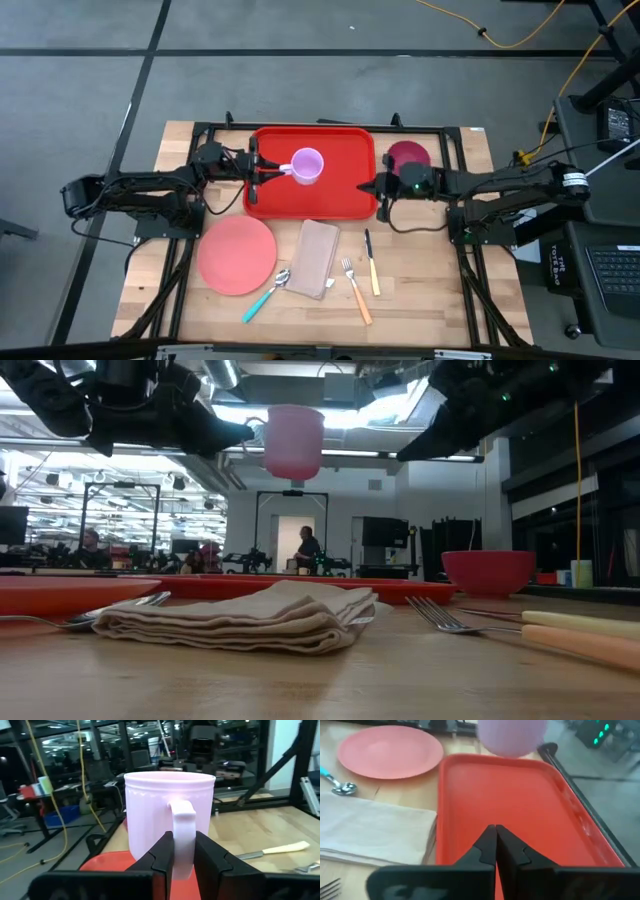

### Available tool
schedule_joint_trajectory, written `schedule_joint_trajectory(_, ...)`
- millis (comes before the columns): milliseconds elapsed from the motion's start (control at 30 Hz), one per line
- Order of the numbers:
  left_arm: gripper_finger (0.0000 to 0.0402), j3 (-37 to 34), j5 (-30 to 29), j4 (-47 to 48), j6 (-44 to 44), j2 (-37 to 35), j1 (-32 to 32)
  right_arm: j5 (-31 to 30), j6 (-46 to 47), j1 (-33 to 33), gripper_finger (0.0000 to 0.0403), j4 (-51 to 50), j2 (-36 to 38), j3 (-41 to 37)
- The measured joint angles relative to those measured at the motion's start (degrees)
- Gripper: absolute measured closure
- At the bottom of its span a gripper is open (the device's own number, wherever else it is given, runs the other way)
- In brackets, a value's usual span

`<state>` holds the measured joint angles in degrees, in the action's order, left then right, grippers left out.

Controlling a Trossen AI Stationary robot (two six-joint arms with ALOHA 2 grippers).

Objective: Set up tray
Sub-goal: Put the purple mug on top of the orange serving tray

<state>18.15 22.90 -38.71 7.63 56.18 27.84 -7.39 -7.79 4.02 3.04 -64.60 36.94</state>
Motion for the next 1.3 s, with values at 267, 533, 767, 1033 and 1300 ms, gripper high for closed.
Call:
schedule_joint_trajectory(267, 0.0358, 0.00, 5.70, 1.98, 0.01, 0.02, 3.79, 0.01, 3.55, -1.83, 0.0399, 12.32, 0.00, -8.53)
schedule_joint_trajectory(533, 0.0362, -0.04, 6.79, 5.85, 1.92, 0.07, 8.25, -0.05, 4.31, -2.30, 0.0397, 19.72, -0.01, -13.06)
schedule_joint_trajectory(767, 0.0358, -8.26, 8.95, -8.48, -1.35, 0.07, 13.01, -0.05, 4.01, -2.30, 0.0397, 19.96, -0.02, -13.06)
schedule_joint_trajectory(1033, 0.0357, -12.81, 9.51, -13.12, -2.55, 0.37, 20.50, -0.08, 2.99, -2.28, 0.0396, 20.98, -0.02, -13.06)
schedule_joint_trajectory(1300, 0.0361, -12.85, 17.57, -13.35, -1.00, 3.80, 28.60, -0.55, 2.75, -2.26, 0.0396, 22.25, -0.04, -13.06)
